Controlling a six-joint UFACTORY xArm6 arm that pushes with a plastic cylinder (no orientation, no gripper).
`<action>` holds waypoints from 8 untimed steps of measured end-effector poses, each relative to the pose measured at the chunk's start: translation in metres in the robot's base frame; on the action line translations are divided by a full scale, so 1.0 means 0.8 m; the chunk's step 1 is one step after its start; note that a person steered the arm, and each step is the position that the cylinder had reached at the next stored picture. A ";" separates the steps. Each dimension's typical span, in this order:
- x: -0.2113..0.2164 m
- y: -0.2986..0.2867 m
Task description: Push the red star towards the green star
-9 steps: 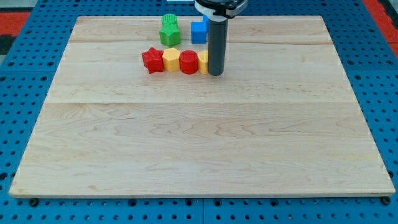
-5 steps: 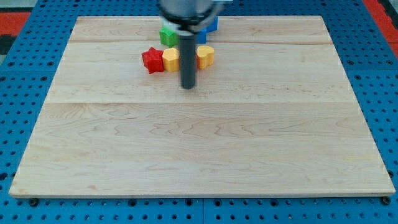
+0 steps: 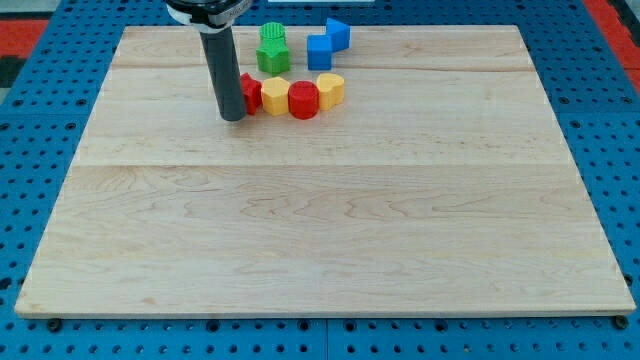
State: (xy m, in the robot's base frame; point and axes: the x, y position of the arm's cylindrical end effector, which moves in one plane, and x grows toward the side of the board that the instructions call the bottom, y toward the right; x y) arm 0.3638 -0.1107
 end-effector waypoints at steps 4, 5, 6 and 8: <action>-0.010 0.006; -0.007 -0.009; -0.015 -0.047; -0.038 -0.044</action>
State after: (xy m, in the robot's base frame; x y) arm 0.3338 -0.1463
